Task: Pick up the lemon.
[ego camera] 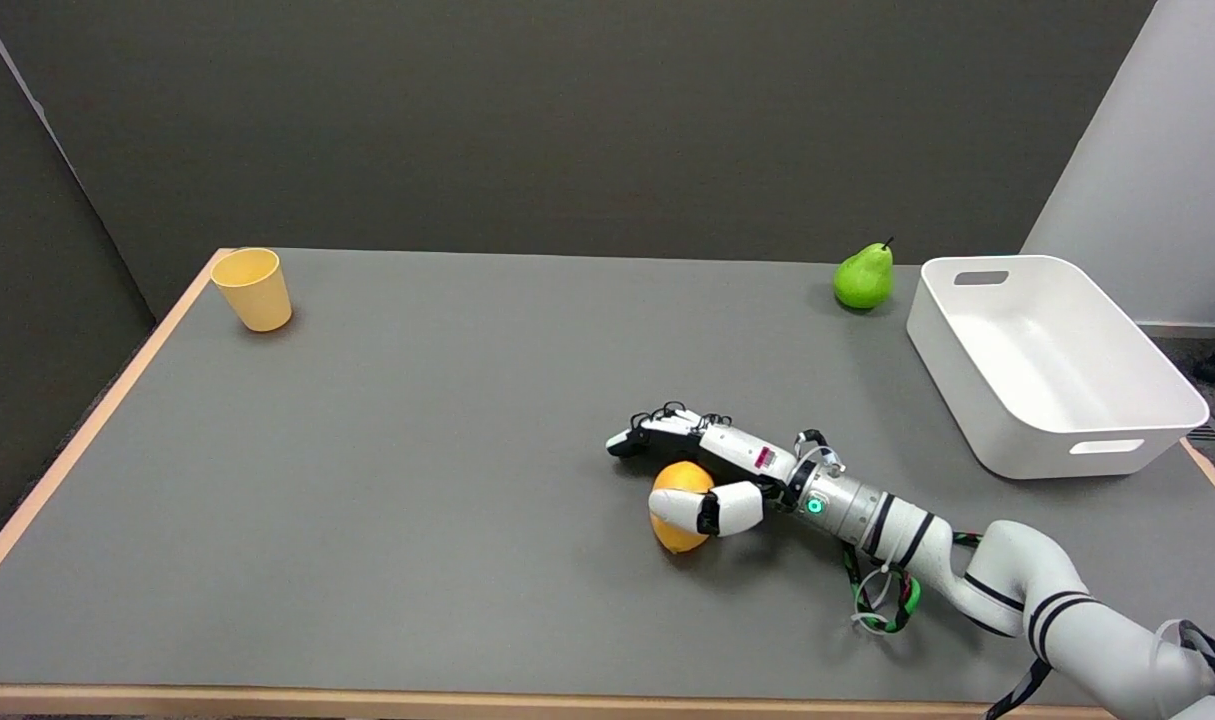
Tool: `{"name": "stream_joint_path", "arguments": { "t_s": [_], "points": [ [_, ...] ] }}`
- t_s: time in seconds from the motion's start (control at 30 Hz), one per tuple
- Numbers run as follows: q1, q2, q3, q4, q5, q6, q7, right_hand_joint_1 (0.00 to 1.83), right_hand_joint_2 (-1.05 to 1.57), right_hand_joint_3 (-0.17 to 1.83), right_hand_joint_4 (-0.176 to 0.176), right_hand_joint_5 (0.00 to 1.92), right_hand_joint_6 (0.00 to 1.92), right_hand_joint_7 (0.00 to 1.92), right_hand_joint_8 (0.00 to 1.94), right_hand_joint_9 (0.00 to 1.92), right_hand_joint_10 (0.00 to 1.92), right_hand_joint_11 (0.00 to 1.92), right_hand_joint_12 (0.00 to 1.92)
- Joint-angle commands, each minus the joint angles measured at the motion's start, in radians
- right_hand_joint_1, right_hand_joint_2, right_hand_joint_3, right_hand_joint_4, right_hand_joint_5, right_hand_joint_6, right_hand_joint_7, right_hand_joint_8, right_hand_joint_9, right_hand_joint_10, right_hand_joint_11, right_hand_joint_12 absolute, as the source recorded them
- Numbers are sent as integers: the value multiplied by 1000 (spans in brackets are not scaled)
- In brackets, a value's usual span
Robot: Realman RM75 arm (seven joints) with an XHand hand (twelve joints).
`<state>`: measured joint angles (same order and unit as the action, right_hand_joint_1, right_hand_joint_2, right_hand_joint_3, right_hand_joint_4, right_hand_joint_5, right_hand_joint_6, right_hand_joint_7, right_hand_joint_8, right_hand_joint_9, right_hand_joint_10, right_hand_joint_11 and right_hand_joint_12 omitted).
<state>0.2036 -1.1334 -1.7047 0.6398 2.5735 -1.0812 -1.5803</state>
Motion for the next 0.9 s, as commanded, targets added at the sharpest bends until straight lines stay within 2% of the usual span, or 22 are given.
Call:
{"name": "stream_joint_path", "arguments": {
  "t_s": [0.03,0.3,0.67,0.9],
  "points": [
    [-34,0,78,71,2,-94,-23,295,653,952,-11,298,578,380,524,227,758,-1,937],
    [-98,-1,117,102,2,-95,-20,318,657,949,-16,303,588,387,539,241,771,-1,953],
    [-133,-11,75,105,4,-86,-14,334,660,949,-18,303,590,387,542,244,774,-1,955],
    [-133,-11,66,126,4,-91,-19,405,703,934,-27,327,626,432,564,324,868,5,1100]
  ]
}}
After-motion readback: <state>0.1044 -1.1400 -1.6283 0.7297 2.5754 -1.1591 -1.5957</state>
